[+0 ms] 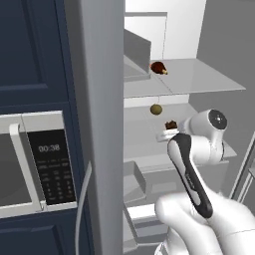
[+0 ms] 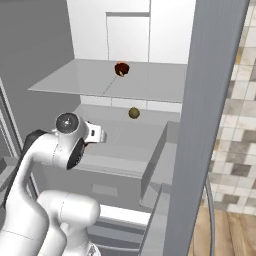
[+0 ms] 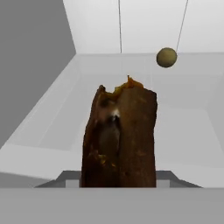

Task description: Transport the steak and sweet potato to the fridge. Place the steak on the rack containing meat and place the sweet potato on the rack containing the vegetable, ensuring meats and vegetables are on different racks.

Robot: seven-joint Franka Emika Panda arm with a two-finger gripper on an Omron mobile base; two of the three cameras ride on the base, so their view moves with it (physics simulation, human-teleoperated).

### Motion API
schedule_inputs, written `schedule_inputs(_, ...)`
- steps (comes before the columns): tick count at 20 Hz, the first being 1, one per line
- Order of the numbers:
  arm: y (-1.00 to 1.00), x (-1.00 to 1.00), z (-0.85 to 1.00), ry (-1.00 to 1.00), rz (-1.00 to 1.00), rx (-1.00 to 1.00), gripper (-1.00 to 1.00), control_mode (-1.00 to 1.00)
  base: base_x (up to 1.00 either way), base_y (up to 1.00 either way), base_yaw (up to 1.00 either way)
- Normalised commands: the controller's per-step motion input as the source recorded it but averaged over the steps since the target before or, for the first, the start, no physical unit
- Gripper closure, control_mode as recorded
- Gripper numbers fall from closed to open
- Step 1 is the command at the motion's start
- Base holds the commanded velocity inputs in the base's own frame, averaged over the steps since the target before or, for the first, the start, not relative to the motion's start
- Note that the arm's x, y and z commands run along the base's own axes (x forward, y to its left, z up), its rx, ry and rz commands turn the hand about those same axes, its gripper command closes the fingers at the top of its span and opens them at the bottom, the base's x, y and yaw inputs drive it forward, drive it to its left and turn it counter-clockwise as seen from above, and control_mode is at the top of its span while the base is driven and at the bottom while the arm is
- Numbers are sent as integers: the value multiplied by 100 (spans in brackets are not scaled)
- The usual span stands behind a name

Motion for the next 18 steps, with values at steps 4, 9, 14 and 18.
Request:
schedule_inputs(4,0,55,-38,0,0,0,100,-100,0,0,0)
schedule_inputs(9,0,54,-42,3,0,0,100,-100,0,0,0)
schedule_inputs(14,0,58,-43,11,0,0,100,-100,0,0,0)
schedule_inputs(18,0,57,-43,9,0,0,100,-100,0,0,0)
